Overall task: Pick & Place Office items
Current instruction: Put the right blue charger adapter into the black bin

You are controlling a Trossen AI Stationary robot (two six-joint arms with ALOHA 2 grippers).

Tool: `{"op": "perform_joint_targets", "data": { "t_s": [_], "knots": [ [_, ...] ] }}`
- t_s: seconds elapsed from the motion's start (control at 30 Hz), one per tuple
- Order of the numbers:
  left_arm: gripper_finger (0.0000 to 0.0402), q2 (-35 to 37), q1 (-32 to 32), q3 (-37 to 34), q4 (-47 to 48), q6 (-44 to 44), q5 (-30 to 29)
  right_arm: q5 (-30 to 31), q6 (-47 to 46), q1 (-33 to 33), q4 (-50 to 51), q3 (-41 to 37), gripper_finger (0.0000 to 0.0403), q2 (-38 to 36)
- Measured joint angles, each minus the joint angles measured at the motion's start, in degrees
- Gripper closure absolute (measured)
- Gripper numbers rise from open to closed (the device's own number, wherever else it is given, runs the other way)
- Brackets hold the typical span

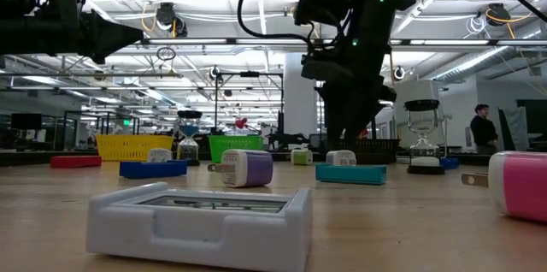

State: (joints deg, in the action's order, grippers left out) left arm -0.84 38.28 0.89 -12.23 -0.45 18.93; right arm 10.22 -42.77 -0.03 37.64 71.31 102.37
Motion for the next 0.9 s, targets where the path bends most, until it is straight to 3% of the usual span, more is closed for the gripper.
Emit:
{"op": "perform_joint_targets", "data": {
  "t_s": [0.27,0.6,0.73,0.9],
  "knots": [
    [0.0355,0.0,0.0,0.0,0.0,0.0,0.0,-0.2,-0.3,0.0,0.0,0.0,0.0189,0.0],
    [0.0355,0.0,0.0,0.0,0.0,0.0,0.0,-0.1,0.1,0.1,-1.3,0.0,0.0132,2.5],
    [0.0355,0.0,0.0,0.0,0.0,0.0,0.0,-1.1,1.3,0.1,-2.3,-0.1,0.0148,3.5],
    [0.0355,0.0,0.0,0.0,0.1,0.0,0.0,-1.8,3.5,-0.1,-2.7,-0.2,0.0204,4.3]
  ]
}}
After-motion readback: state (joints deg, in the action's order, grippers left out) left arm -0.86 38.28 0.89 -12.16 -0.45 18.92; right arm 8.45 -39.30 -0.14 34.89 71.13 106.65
